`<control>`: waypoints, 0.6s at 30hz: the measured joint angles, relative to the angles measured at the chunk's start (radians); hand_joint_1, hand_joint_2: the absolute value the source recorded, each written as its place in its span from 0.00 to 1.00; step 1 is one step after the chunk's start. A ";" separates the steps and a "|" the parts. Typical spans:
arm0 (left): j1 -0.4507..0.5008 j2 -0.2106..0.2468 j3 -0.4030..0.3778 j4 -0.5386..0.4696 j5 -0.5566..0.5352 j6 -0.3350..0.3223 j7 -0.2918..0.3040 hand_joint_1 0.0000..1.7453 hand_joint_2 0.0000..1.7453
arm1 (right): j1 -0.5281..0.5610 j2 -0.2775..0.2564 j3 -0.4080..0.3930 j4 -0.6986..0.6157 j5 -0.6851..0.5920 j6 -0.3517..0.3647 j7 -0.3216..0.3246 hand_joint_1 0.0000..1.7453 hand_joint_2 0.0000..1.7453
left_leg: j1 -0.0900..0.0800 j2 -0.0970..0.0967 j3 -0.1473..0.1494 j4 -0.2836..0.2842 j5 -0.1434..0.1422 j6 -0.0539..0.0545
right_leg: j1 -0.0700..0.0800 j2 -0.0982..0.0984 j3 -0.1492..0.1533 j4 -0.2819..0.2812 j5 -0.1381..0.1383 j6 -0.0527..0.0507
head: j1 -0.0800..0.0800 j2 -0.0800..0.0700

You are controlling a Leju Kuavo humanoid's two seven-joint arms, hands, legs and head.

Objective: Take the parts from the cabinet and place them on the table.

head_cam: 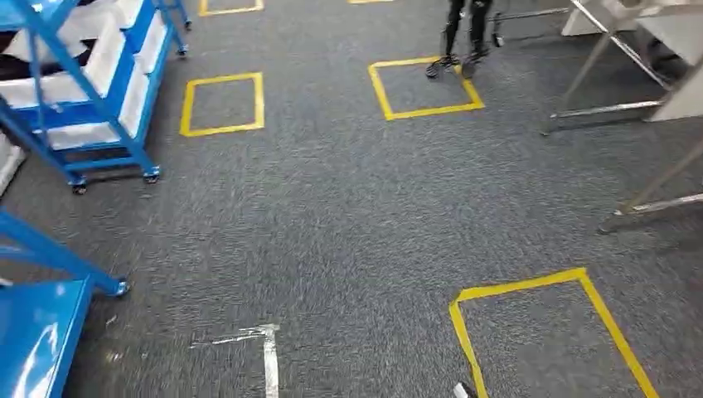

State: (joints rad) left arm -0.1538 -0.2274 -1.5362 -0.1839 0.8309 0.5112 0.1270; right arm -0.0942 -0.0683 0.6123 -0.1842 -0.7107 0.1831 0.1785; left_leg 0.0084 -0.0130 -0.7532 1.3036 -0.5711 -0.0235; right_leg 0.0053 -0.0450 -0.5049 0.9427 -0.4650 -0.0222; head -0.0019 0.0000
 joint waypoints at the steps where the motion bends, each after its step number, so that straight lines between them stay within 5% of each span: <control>1: 0.000 0.000 0.000 0.000 0.000 0.000 0.002 0.00 0.00 | -0.002 0.000 0.000 0.000 0.000 0.000 0.000 0.00 1.00 | 0.000 0.002 0.015 -0.016 0.018 0.001 | 0.002 -0.016 0.000 0.000 -0.001 -0.001 | 0.000 0.000; 3: 0.000 0.001 0.000 0.000 0.000 0.003 0.004 0.00 0.00 | -0.006 0.001 0.000 0.000 0.000 0.000 0.000 0.00 1.00 | -0.002 0.015 0.103 -0.159 0.095 0.009 | 0.003 -0.039 0.005 0.002 -0.006 -0.001 | 0.000 0.000; 4: 0.000 0.001 0.000 0.000 -0.001 0.005 0.005 0.00 0.00 | -0.007 0.002 0.000 -0.001 -0.001 0.001 0.000 0.00 1.00 | -0.007 0.038 0.155 -0.253 0.133 0.016 | 0.004 -0.049 0.008 0.003 -0.009 0.001 | -0.001 0.000; 5: 0.002 0.002 0.000 0.000 0.000 0.007 0.005 0.00 0.00 | -0.007 0.002 0.000 -0.001 -0.002 0.001 0.000 0.00 1.00 | -0.016 0.082 0.179 -0.304 0.128 0.025 | 0.006 -0.058 0.007 0.003 -0.013 0.005 | 0.000 0.000; 6: 0.001 0.002 0.000 0.000 -0.002 0.008 0.005 0.00 0.00 | -0.007 0.002 0.000 -0.001 -0.002 0.001 0.000 0.00 1.00 | -0.021 0.086 0.188 -0.323 0.134 0.029 | 0.014 -0.067 0.002 0.016 -0.015 0.008 | 0.000 0.000; 9: 0.007 0.002 0.000 0.000 -0.004 0.018 0.004 0.00 0.00 | -0.008 0.002 0.000 0.000 -0.005 0.001 0.001 0.00 1.00 | -0.021 0.052 0.180 -0.327 0.130 0.039 | 0.014 -0.100 0.003 0.018 -0.015 0.012 | 0.002 0.000; 10: 0.007 0.001 0.000 0.000 -0.004 0.020 0.004 0.00 0.00 | -0.011 0.002 0.000 -0.001 -0.005 0.000 0.001 0.00 1.00 | -0.012 0.040 0.190 -0.338 0.133 0.043 | 0.011 -0.087 -0.003 0.027 -0.032 0.019 | 0.001 0.000; 11: 0.006 0.001 0.000 0.000 -0.004 0.022 0.005 0.00 0.00 | -0.013 0.002 0.000 -0.001 -0.005 0.000 0.001 0.00 1.00 | -0.011 0.032 0.191 -0.338 0.134 0.045 | 0.004 -0.021 -0.012 0.056 -0.053 0.025 | 0.005 0.000; 12: 0.003 0.001 0.000 0.000 -0.003 0.023 0.005 0.00 0.00 | -0.012 0.002 0.000 -0.001 -0.007 0.001 0.000 0.00 1.00 | -0.009 0.023 0.190 -0.338 0.135 0.050 | 0.000 0.020 -0.041 0.122 -0.089 0.029 | 0.006 0.000; 14: 0.002 0.000 0.000 0.000 -0.004 0.023 0.008 0.00 0.00 | -0.010 0.002 0.003 0.000 -0.010 0.001 -0.001 0.00 1.00 | -0.009 0.001 0.188 -0.339 0.136 0.054 | -0.006 0.043 -0.119 0.285 -0.155 0.036 | 0.005 0.000; 15: 0.002 0.000 0.000 0.000 -0.007 0.024 0.008 0.00 0.00 | -0.010 0.002 0.005 0.000 -0.011 0.000 0.001 0.00 1.00 | -0.009 -0.011 0.188 -0.339 0.136 0.054 | -0.008 0.044 -0.146 0.337 -0.165 0.039 | 0.006 0.000; 16: 0.003 0.000 0.000 0.000 -0.015 0.027 0.008 0.00 0.00 | -0.008 0.002 0.006 0.000 -0.012 0.001 0.001 0.00 1.00 | -0.008 -0.028 0.188 -0.338 0.136 0.054 | -0.011 0.044 -0.152 0.342 -0.149 0.041 | 0.005 0.000; 18: 0.003 0.000 0.000 0.000 -0.028 0.032 0.001 0.00 0.00 | -0.007 0.001 0.007 0.000 -0.013 0.000 0.001 0.00 1.00 | -0.005 -0.059 0.191 -0.335 0.136 0.054 | -0.021 0.048 -0.103 0.223 -0.059 0.044 | 0.005 0.000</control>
State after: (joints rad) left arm -0.1509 -0.2274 -1.5362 -0.1839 0.8026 0.5429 0.1282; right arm -0.1009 -0.0671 0.6191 -0.1846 -0.7237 0.1835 0.1793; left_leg 0.0031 -0.0723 -0.5625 0.9685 -0.4352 0.0303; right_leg -0.0155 0.0028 -0.6083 1.1660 -0.5244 0.0223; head 0.0030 0.0000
